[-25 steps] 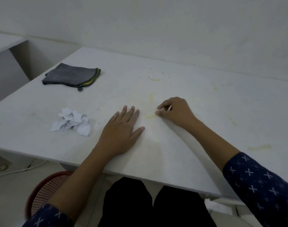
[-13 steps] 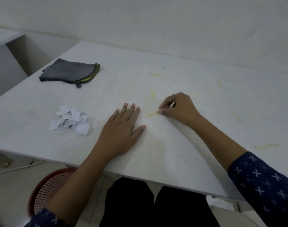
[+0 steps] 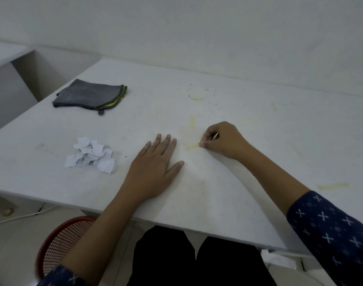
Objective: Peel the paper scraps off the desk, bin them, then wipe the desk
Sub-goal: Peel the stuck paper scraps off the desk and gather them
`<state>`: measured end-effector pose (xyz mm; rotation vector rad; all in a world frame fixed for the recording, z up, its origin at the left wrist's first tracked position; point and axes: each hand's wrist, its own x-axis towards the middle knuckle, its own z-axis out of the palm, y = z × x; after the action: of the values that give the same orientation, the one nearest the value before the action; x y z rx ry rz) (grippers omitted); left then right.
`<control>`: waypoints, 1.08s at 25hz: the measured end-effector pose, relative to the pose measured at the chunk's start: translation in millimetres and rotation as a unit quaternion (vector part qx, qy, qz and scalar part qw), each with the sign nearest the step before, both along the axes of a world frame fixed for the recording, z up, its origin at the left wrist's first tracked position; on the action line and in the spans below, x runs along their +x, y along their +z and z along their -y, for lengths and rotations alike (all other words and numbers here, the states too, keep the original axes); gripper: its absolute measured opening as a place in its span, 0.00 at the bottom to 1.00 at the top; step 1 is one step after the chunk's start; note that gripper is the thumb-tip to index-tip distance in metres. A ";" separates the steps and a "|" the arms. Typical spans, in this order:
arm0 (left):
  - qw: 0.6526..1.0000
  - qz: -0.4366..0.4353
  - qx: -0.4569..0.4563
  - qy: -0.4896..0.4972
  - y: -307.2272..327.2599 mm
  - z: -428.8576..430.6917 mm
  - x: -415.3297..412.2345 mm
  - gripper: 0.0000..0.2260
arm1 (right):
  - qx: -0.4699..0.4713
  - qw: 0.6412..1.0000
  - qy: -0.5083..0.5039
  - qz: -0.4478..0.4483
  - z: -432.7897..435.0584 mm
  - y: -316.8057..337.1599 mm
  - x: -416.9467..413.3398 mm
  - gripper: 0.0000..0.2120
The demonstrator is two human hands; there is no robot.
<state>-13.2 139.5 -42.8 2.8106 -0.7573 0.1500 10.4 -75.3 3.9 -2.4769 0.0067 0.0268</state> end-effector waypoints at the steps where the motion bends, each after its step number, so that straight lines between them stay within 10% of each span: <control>1: 1.000 0.001 0.001 0.000 0.1 0.1 0.0 0.36 | -0.002 1.000 0.000 0.006 -0.6 -0.6 -0.4 0.06; 14: 1.000 0.001 -0.005 0.000 2.2 1.0 -1.4 0.36 | -0.067 0.997 0.014 0.040 -13.3 2.5 -4.4 0.04; 21: 1.000 -0.001 -0.023 0.003 2.5 -0.5 -1.3 0.37 | 0.280 0.959 0.024 -0.028 -16.9 22.0 -17.6 0.05; 27: 1.000 -0.005 -0.024 0.001 5.6 -0.1 -3.2 0.39 | 0.221 0.974 -0.052 0.024 -10.0 14.0 -9.7 0.04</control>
<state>-16.5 139.6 -37.2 2.7646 -0.7394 0.1508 0.8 -65.3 18.0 -2.0279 0.0990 -0.0690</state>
